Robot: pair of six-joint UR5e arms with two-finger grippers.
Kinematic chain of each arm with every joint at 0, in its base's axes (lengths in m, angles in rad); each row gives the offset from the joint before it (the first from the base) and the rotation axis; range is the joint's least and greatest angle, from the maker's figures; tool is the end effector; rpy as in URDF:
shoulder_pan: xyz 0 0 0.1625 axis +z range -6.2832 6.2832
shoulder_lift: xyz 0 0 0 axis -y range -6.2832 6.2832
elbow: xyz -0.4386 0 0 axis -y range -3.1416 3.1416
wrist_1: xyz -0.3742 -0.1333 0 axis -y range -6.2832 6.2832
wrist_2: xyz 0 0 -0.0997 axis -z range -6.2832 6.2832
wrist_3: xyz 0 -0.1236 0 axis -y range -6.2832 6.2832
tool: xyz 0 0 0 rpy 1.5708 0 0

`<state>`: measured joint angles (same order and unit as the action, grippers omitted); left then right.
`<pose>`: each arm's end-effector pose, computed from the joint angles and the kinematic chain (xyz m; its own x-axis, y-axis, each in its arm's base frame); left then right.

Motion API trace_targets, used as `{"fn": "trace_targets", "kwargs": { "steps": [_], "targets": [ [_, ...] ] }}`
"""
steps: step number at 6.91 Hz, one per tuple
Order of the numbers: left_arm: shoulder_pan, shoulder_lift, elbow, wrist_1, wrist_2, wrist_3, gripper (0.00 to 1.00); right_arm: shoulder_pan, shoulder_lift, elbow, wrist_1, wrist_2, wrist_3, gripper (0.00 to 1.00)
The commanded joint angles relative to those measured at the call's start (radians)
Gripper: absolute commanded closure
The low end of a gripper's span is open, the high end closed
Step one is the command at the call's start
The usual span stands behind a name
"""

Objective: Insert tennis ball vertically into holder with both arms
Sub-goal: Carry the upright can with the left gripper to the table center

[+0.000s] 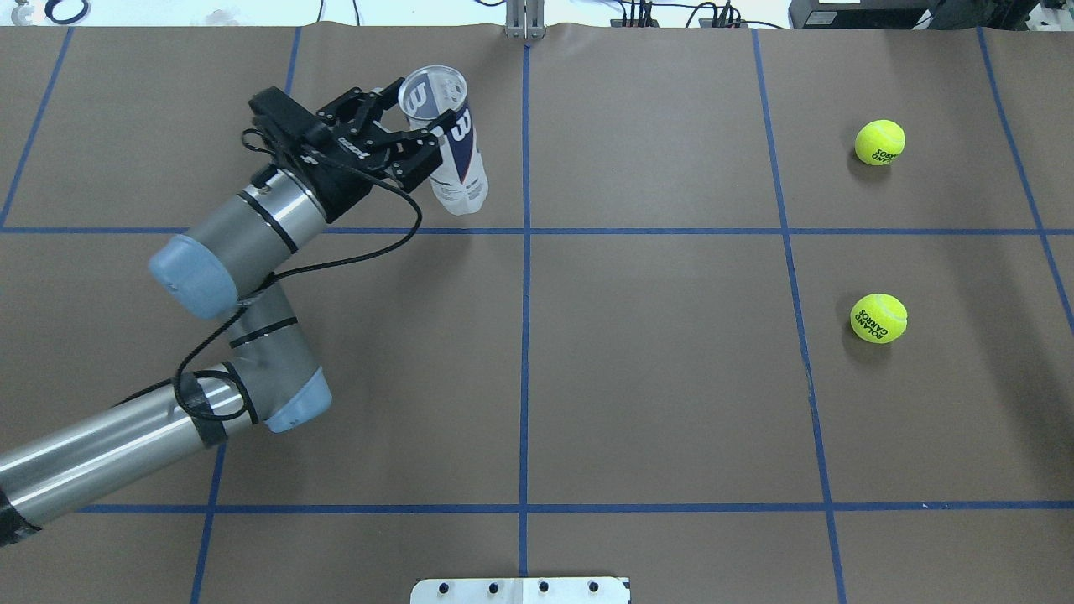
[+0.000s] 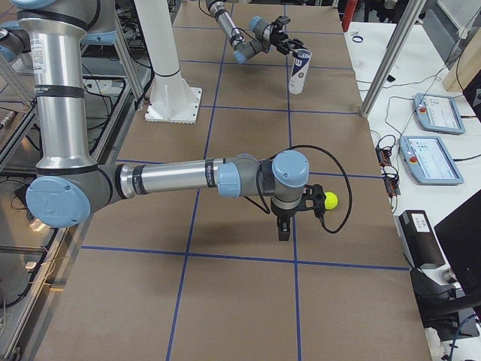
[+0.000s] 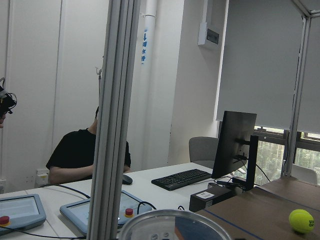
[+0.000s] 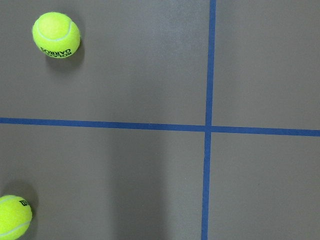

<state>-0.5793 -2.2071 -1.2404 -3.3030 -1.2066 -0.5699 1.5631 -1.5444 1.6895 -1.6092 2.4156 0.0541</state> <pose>0.4683 -0.5183 0.2615 0.4513 0.6449 -0.6168 0.7370 0.1203 0.6651 0.0371 -0.4900 0.6178 0.6627 -0.0309 0.7483 -0.0282 0.9974 0.0661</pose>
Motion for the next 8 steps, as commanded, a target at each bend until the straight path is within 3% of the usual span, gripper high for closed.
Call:
{"fn": "trace_targets", "kwargs": {
  "steps": [1,5,7,8],
  "targets": [
    [0.052,-0.086,0.063,0.037,0.074,0.004,0.22,0.000,0.001,-0.001,0.000,-0.001,0.000,0.01],
    [0.078,-0.085,0.079,0.036,0.076,0.004,0.19,0.000,0.001,-0.002,0.000,-0.001,0.000,0.01],
    [0.084,-0.083,0.079,0.034,0.076,0.004,0.02,0.000,0.000,-0.002,0.000,-0.001,0.000,0.01],
    [0.087,-0.077,0.079,0.034,0.076,0.004,0.01,0.000,0.000,-0.002,0.000,-0.001,0.000,0.01]
  ]
}}
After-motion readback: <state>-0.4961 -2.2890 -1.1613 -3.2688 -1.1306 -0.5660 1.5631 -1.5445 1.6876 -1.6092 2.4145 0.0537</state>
